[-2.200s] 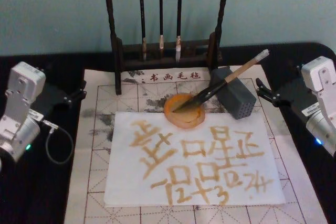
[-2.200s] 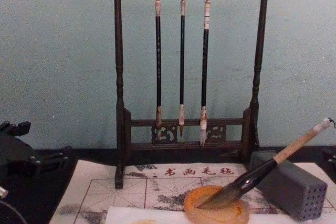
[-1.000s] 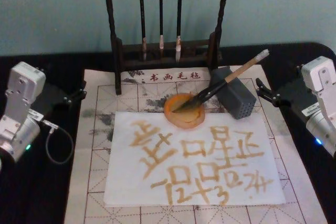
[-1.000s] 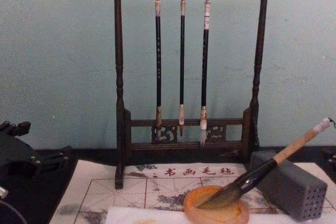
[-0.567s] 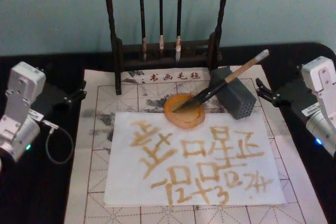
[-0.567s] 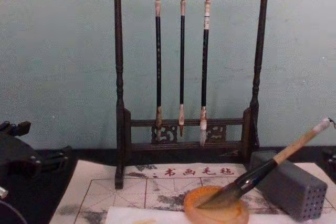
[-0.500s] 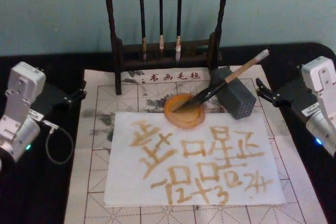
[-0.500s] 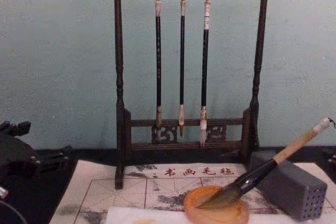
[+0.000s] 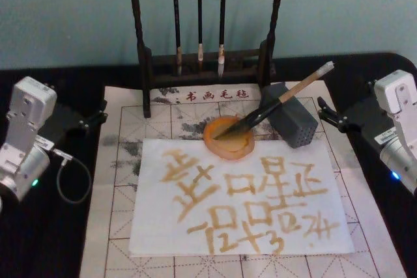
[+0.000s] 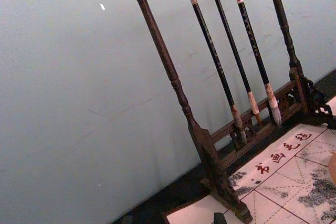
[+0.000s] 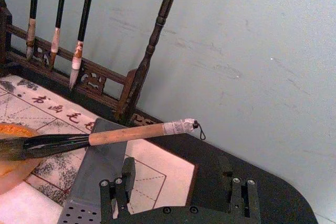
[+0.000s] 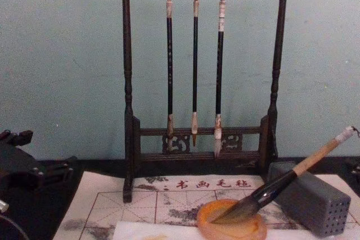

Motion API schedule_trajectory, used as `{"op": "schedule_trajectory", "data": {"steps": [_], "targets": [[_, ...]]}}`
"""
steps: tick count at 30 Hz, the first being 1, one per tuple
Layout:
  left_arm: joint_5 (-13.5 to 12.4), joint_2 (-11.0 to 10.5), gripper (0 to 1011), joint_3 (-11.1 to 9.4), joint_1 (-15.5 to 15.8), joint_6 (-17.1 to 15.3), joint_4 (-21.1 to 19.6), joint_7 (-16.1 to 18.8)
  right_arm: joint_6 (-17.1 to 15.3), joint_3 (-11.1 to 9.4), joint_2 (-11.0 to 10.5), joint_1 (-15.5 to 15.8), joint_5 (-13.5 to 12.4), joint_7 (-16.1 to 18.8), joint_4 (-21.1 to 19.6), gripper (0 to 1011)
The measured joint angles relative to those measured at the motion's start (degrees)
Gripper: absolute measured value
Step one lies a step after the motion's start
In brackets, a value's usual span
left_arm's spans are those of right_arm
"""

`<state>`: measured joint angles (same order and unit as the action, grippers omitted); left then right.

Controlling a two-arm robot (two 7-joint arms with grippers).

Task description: Pick up the brush from the inkstone, write on the paper, then place the brush back to its original position.

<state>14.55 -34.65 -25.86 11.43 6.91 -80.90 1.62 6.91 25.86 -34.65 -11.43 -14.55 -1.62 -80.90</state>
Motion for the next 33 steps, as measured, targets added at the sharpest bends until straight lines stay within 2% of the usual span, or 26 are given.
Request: {"op": "schedule_trajectory", "data": {"steps": [25, 31, 33], "targets": [[0.0, 0.0, 1001, 0.0, 0.0, 0.0, 0.0, 0.0, 0.0, -0.4, 0.2, 0.2, -0.2, 0.3, 0.0, 1000], [0.0, 0.0, 1001, 0.0, 0.0, 0.0, 0.0, 0.0, -1.1, -2.2, 0.7, 1.2, -2.6, 2.3, -0.8, 1000], [0.0, 0.0, 1001, 0.0, 0.0, 0.0, 0.0, 0.0, -2.6, -3.5, 1.1, 1.9, -5.1, 3.9, -1.7, 1000]]}}
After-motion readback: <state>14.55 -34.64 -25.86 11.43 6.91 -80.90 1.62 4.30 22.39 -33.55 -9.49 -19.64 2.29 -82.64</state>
